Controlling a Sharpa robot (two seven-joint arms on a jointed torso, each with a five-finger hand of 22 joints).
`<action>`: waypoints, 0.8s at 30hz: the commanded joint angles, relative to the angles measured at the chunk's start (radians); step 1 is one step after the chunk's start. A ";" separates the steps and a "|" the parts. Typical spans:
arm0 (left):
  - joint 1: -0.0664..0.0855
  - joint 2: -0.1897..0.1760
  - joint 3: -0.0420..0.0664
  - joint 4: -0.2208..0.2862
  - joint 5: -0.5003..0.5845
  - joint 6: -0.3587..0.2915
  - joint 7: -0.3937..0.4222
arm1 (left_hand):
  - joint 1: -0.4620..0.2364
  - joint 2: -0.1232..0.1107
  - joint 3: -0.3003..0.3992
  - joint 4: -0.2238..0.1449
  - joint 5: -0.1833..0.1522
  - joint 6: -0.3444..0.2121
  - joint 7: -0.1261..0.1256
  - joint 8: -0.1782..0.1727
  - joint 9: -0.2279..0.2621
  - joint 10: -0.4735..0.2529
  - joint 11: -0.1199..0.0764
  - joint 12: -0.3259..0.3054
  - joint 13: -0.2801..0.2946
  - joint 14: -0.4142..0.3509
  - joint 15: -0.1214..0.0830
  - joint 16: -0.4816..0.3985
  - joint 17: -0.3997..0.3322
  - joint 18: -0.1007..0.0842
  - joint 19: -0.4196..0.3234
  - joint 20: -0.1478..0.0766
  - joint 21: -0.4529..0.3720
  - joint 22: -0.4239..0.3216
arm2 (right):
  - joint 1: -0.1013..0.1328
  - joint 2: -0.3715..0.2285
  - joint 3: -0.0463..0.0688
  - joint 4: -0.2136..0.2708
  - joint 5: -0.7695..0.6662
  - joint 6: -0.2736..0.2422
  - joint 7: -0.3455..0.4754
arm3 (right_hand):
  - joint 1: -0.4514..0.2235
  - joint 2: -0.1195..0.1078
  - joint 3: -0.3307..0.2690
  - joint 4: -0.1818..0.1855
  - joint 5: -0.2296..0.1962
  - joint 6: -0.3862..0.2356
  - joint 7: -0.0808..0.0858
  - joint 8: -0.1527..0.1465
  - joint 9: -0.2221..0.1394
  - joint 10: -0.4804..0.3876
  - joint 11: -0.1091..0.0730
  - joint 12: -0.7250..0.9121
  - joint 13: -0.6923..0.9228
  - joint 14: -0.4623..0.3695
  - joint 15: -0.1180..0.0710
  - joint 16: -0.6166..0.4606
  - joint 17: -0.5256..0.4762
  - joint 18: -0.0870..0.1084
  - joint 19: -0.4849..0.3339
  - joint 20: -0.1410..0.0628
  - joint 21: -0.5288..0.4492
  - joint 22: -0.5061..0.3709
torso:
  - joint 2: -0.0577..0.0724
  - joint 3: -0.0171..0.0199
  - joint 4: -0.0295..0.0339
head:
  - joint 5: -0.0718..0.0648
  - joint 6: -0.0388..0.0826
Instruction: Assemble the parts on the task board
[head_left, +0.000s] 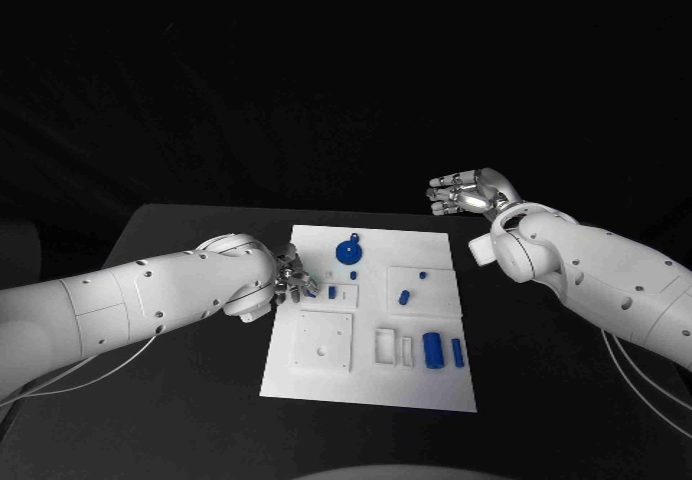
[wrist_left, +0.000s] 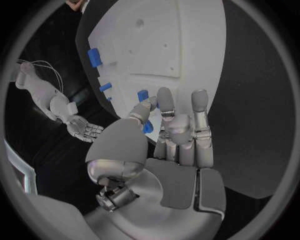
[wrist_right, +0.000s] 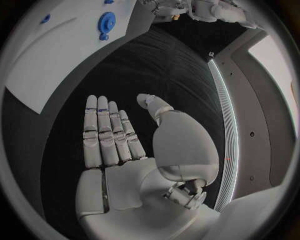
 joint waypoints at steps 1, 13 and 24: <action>-0.009 0.003 -0.007 -0.003 -0.013 0.054 -0.027 | 0.009 0.019 0.000 0.009 -0.005 0.099 -0.094 0.008 0.138 0.042 -0.012 0.004 0.001 0.003 -0.005 0.003 0.002 0.003 -0.006 0.003 0.005 0.019 | -0.001 0.000 0.001 0.000 -0.007 0.015 0.002 | 0.001 0.012 -0.005 -0.002 0.006 -0.007 0.001 -0.003 -0.001 -0.005 0.001 -0.005 -0.001 -0.003 0.003 -0.003 -0.001 0.010 -0.005 0.000 -0.002 -0.001 | 0.000 0.0002 -0.0001 | 0.000 0.000; -0.009 0.015 -0.006 -0.019 -0.013 0.044 -0.024 | 0.011 0.024 0.001 0.014 -0.012 0.097 -0.094 0.008 0.145 0.042 -0.012 0.004 0.002 0.001 -0.004 0.007 -0.001 0.004 -0.008 0.004 0.008 0.019 | -0.002 0.000 0.001 0.000 -0.007 0.017 0.002 | 0.002 0.013 -0.006 -0.002 0.006 -0.009 0.002 -0.003 -0.001 -0.006 0.001 -0.005 -0.001 -0.004 0.004 -0.003 -0.001 0.010 -0.006 0.000 -0.002 -0.001 | 0.000 0.0002 -0.0009 | -0.001 -0.003; -0.009 0.032 -0.006 -0.036 -0.013 0.047 -0.020 | 0.016 0.026 0.002 0.013 -0.014 0.095 -0.093 0.007 0.147 0.042 -0.012 0.003 0.001 0.001 -0.003 0.007 -0.005 0.006 -0.009 0.005 0.010 0.019 | -0.003 0.001 0.001 -0.001 -0.007 0.019 0.002 | 0.001 0.013 -0.006 -0.002 0.007 -0.010 0.002 -0.003 -0.001 -0.006 0.001 -0.005 -0.001 -0.005 0.004 -0.003 -0.001 0.010 -0.006 0.000 -0.002 -0.001 | 0.001 0.0004 -0.0012 | -0.004 -0.003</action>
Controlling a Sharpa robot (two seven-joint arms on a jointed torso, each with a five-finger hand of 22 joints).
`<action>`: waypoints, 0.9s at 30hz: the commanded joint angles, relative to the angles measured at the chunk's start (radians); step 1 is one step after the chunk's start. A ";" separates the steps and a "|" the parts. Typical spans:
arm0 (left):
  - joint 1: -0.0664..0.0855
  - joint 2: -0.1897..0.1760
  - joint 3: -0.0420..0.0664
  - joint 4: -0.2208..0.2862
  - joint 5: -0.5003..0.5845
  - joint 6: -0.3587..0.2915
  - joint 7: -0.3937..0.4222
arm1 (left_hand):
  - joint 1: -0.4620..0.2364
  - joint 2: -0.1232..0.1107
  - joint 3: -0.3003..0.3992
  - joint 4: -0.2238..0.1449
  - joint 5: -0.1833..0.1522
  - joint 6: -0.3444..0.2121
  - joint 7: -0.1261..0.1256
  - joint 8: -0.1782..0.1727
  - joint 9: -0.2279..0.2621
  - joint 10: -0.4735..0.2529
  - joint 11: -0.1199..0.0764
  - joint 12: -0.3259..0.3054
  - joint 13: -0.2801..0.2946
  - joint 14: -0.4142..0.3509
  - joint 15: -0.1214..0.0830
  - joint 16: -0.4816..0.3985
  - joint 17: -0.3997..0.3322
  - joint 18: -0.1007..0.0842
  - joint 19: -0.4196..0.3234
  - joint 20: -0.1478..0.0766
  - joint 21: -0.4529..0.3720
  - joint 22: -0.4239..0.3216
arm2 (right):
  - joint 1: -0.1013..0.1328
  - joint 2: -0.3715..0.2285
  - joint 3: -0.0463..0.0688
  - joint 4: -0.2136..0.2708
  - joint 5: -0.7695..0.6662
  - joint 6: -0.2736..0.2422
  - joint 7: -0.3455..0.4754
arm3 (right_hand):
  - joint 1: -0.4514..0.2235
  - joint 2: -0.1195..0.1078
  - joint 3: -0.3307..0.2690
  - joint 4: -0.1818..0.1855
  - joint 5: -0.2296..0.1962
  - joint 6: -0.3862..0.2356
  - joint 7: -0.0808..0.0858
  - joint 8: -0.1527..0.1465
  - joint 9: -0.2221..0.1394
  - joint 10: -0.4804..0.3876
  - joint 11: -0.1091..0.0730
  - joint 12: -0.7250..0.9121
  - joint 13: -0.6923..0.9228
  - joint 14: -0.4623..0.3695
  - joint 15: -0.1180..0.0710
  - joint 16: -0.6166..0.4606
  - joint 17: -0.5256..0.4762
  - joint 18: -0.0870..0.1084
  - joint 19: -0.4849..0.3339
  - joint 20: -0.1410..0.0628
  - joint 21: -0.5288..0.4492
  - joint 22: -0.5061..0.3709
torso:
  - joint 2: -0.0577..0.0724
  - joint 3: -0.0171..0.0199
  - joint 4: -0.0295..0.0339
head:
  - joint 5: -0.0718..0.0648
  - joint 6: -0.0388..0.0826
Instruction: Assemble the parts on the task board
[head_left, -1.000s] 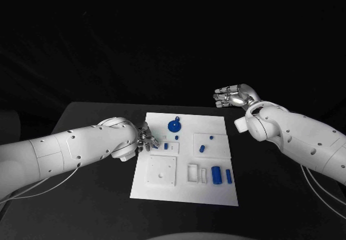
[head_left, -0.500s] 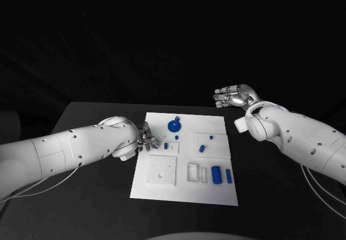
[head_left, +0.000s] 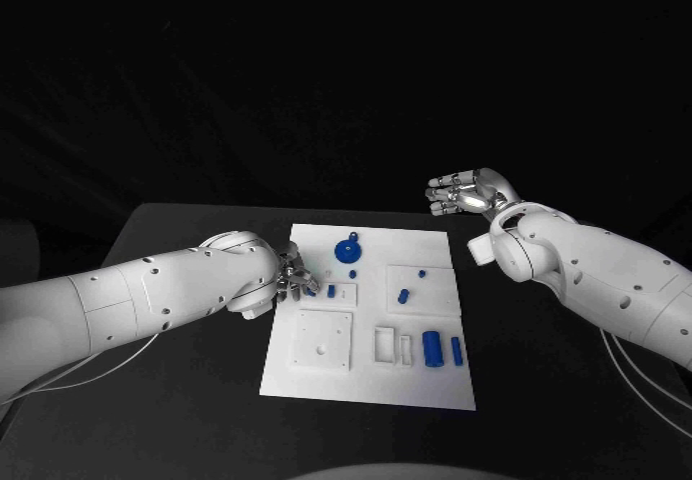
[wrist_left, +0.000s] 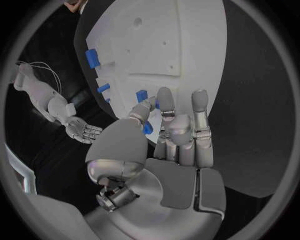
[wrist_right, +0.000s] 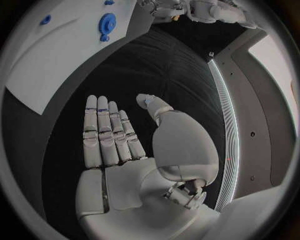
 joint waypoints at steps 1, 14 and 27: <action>-0.008 0.007 -0.006 -0.005 -0.006 0.033 -0.014 | 0.018 0.024 0.004 0.001 -0.005 0.094 -0.094 0.001 -0.004 0.042 -0.012 0.003 0.000 -0.001 -0.006 0.003 -0.002 0.006 -0.005 0.001 0.006 0.018 | -0.001 0.001 0.001 0.000 -0.006 0.014 0.004 | -0.003 0.009 -0.006 -0.001 0.007 -0.006 -0.002 -0.003 -0.001 -0.006 0.001 -0.005 -0.001 -0.005 0.004 -0.003 -0.001 0.010 -0.006 0.000 -0.002 -0.001 | 0.001 0.0000 0.0003 | -0.002 0.000; -0.008 0.018 -0.006 -0.009 -0.021 0.094 -0.023 | 0.022 0.023 -0.001 0.005 -0.021 0.092 -0.093 -0.003 -0.003 0.042 -0.011 -0.002 -0.003 -0.003 -0.005 -0.001 -0.010 0.006 -0.009 0.003 0.006 0.018 | -0.004 0.002 0.001 -0.003 -0.006 0.017 0.003 | -0.002 0.009 -0.005 -0.001 0.008 -0.006 -0.002 -0.003 -0.001 -0.006 0.001 -0.005 -0.001 -0.005 0.004 -0.003 -0.001 0.010 -0.007 0.000 -0.002 -0.001 | -0.001 -0.0001 0.0020 | -0.004 -0.003; -0.008 0.026 -0.006 -0.021 -0.024 0.103 -0.016 | 0.020 -0.022 -0.072 0.084 -0.101 0.100 -0.099 -0.017 -0.018 0.043 -0.011 -0.008 -0.004 -0.004 -0.007 -0.011 -0.025 0.000 -0.008 0.000 -0.007 0.016 | -0.006 0.002 0.001 -0.003 -0.006 0.016 0.003 | 0.000 0.007 -0.006 -0.004 0.007 -0.009 -0.001 -0.003 -0.001 -0.008 0.002 -0.005 -0.001 -0.006 0.004 -0.003 -0.001 0.009 -0.009 0.001 -0.003 -0.002 | -0.001 -0.0007 0.0019 | -0.006 -0.001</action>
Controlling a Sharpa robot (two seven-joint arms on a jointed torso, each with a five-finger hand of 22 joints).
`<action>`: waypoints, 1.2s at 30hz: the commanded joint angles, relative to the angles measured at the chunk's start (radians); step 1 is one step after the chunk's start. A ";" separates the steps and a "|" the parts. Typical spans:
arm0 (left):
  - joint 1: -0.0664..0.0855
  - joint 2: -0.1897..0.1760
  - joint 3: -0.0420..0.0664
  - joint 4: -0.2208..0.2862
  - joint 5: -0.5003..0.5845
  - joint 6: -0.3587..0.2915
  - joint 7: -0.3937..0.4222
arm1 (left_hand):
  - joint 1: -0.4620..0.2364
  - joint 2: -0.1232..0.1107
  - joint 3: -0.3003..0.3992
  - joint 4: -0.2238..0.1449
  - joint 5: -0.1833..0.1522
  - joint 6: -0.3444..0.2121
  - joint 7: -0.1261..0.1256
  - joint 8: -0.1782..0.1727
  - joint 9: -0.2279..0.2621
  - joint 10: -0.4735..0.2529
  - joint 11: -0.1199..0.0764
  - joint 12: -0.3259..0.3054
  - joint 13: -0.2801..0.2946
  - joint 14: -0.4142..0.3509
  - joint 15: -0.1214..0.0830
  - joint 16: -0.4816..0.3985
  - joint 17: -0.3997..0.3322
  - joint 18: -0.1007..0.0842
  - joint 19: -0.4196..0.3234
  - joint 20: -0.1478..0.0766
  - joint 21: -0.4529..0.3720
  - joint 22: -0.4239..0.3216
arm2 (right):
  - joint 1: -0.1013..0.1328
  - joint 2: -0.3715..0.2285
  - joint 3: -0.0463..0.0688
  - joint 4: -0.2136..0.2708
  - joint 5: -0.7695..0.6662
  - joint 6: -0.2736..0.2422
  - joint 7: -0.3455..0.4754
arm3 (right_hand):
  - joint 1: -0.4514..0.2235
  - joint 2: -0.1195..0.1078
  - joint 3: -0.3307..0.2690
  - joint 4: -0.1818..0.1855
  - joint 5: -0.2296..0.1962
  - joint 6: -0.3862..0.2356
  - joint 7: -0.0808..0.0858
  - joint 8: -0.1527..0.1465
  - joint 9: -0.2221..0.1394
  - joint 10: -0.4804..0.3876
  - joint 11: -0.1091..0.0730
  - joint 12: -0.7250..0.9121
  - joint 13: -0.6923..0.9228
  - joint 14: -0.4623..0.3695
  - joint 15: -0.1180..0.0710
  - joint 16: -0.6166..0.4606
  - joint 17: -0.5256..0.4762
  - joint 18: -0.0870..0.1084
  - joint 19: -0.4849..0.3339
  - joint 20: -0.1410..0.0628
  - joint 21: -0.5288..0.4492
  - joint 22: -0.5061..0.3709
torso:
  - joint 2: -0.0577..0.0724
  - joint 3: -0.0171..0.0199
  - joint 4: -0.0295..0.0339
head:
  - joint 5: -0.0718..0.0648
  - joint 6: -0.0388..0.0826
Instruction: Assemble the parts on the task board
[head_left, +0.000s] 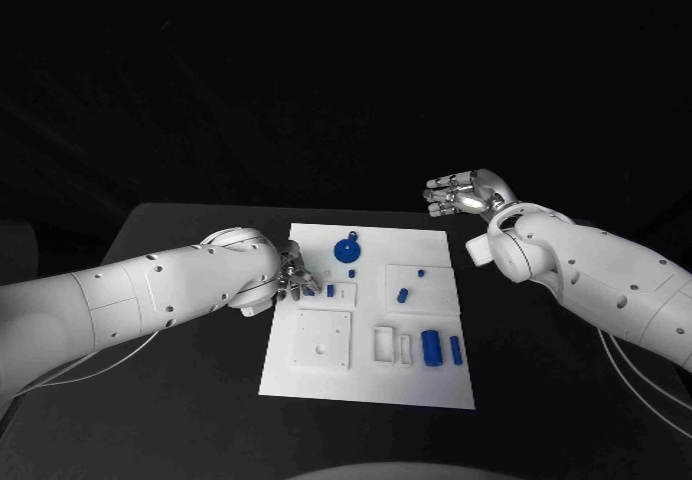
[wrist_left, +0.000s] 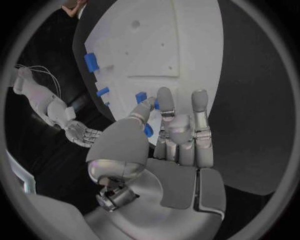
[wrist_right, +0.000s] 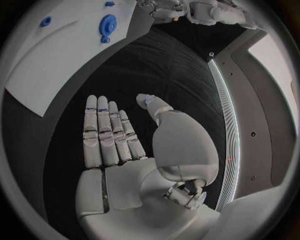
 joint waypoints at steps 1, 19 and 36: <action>-0.012 0.006 -0.007 -0.002 0.001 0.048 -0.006 | -0.004 -0.020 -0.006 0.018 -0.005 0.095 -0.094 -0.007 -0.005 0.042 -0.011 -0.004 -0.002 -0.001 -0.006 -0.004 -0.002 -0.001 -0.004 -0.004 -0.008 0.016 | -0.001 0.000 0.001 0.000 -0.006 0.012 0.004 | 0.000 0.007 -0.003 -0.001 0.003 -0.008 0.001 -0.003 -0.001 -0.008 0.002 -0.005 -0.001 -0.006 0.004 -0.003 -0.001 0.009 -0.009 0.001 -0.003 -0.002 | 0.000 0.0000 0.0002 | -0.001 0.001; -0.012 0.004 -0.007 -0.015 -0.002 0.043 -0.012 | 0.001 -0.055 -0.034 0.083 -0.029 0.097 -0.097 -0.008 -0.008 0.042 -0.013 -0.003 -0.003 -0.001 -0.009 -0.004 -0.002 -0.004 0.003 -0.007 -0.016 0.017 | -0.005 -0.001 0.001 -0.001 -0.006 0.014 0.003 | 0.000 0.008 -0.004 -0.003 0.003 -0.008 0.001 -0.003 -0.001 -0.008 0.002 -0.005 -0.001 -0.007 0.004 -0.003 -0.001 0.009 -0.011 0.001 -0.004 -0.001 | 0.000 0.0001 0.0001 | -0.002 0.000; -0.012 -0.010 -0.007 -0.012 -0.016 0.051 -0.014 | 0.018 -0.151 -0.041 0.218 -0.195 0.114 -0.099 0.000 -0.001 0.042 -0.013 0.002 -0.001 -0.001 -0.010 -0.002 0.002 -0.007 0.005 -0.009 -0.021 0.017 | -0.012 -0.003 0.001 -0.002 -0.006 0.011 0.004 | 0.000 0.008 -0.009 -0.008 0.003 -0.016 0.002 -0.004 -0.002 -0.011 0.003 -0.005 -0.002 -0.014 0.007 -0.005 -0.002 0.007 -0.018 0.004 -0.006 -0.002 | -0.001 -0.0008 0.0007 | -0.005 0.000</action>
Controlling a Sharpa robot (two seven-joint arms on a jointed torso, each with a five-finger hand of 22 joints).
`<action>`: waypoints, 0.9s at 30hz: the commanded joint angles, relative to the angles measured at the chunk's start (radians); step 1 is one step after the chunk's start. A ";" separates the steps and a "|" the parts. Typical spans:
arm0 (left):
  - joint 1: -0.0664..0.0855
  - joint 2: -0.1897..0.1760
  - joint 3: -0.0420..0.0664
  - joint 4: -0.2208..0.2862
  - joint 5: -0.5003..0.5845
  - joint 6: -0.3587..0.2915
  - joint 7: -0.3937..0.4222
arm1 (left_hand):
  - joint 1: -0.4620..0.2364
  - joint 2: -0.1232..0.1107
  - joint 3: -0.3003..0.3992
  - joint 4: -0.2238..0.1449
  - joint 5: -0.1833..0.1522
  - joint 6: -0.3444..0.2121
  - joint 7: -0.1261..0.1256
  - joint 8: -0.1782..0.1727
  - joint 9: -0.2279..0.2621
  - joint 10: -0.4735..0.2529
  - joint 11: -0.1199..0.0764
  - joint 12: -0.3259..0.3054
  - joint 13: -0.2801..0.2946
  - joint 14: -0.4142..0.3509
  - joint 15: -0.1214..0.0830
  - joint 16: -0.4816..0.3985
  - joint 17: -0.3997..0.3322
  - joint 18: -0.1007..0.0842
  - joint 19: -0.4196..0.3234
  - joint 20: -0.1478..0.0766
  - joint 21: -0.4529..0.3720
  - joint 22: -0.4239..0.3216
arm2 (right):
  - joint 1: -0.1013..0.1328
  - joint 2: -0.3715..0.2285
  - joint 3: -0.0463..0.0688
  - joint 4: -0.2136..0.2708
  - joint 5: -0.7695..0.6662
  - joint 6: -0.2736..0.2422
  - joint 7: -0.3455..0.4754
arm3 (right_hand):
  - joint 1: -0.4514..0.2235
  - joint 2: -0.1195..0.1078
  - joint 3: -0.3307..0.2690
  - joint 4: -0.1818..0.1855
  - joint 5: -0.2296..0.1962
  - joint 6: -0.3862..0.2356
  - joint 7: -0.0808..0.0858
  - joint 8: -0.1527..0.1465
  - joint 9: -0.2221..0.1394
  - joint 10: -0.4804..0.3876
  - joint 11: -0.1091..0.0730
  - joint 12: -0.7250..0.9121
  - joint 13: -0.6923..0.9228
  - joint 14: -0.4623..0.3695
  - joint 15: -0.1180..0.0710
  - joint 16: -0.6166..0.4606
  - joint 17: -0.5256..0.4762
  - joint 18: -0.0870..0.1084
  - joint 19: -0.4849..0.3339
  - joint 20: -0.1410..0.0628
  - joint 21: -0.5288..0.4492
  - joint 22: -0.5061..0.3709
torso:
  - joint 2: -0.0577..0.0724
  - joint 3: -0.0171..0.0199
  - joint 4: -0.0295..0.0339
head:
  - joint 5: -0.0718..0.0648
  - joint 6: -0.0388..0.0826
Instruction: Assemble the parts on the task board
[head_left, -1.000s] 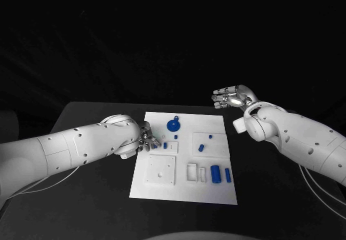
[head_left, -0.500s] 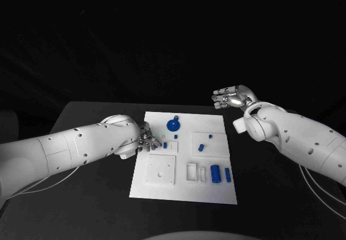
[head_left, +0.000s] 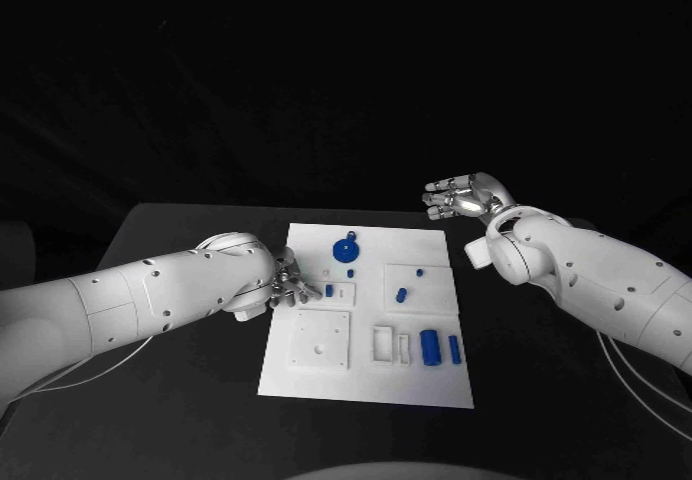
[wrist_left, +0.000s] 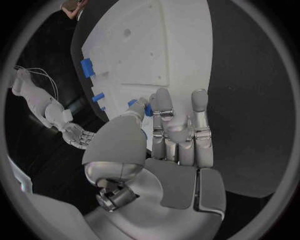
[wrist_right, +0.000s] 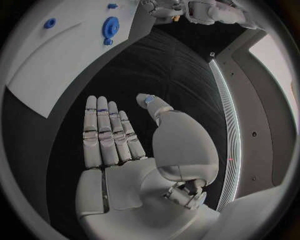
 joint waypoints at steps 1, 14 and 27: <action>-0.001 -0.004 -0.001 0.003 -0.011 0.021 -0.007 | 0.007 -0.006 -0.001 0.001 -0.003 0.000 0.007 0.006 0.003 0.053 -0.002 0.002 0.001 0.000 -0.008 -0.003 0.000 -0.007 0.001 -0.005 -0.006 0.017 | -0.001 -0.001 0.001 0.000 -0.006 0.009 0.005 | 0.000 0.008 -0.003 -0.002 0.002 -0.005 0.001 -0.004 -0.001 -0.008 -0.001 -0.005 -0.002 -0.007 -0.001 -0.005 -0.002 0.007 -0.008 0.000 -0.006 -0.001 | 0.000 -0.0002 0.0009 | -0.001 0.000; -0.001 -0.058 0.003 0.071 0.030 -0.008 0.038 | 0.009 -0.102 -0.025 0.054 -0.141 -0.086 0.049 -0.049 -0.033 0.044 0.022 -0.067 -0.026 -0.048 -0.001 -0.087 -0.119 -0.013 -0.024 -0.006 -0.031 0.009 | -0.004 -0.003 0.001 -0.001 -0.007 0.019 0.000 | 0.003 0.009 -0.011 -0.014 -0.003 -0.019 0.003 -0.004 -0.001 -0.015 0.002 -0.005 -0.001 -0.013 0.002 -0.006 -0.002 0.007 -0.015 0.003 -0.007 -0.001 | 0.000 -0.0003 0.0006 | -0.006 0.007; 0.033 -0.165 0.067 0.178 0.036 -0.032 0.208 | 0.256 0.055 0.002 -0.157 0.035 -0.224 0.145 -0.137 -0.399 -0.138 0.089 -0.364 -0.107 -0.219 0.076 -0.347 -0.281 -0.008 -0.135 0.056 -0.205 -0.088 | -0.008 -0.009 0.001 0.001 -0.006 0.021 0.006 | 0.012 0.012 -0.010 -0.027 -0.009 -0.024 0.004 -0.004 -0.002 -0.022 0.004 -0.005 -0.001 -0.021 0.004 -0.007 -0.002 0.009 -0.021 0.005 -0.008 -0.001 | -0.001 0.0008 -0.0006 | -0.021 0.016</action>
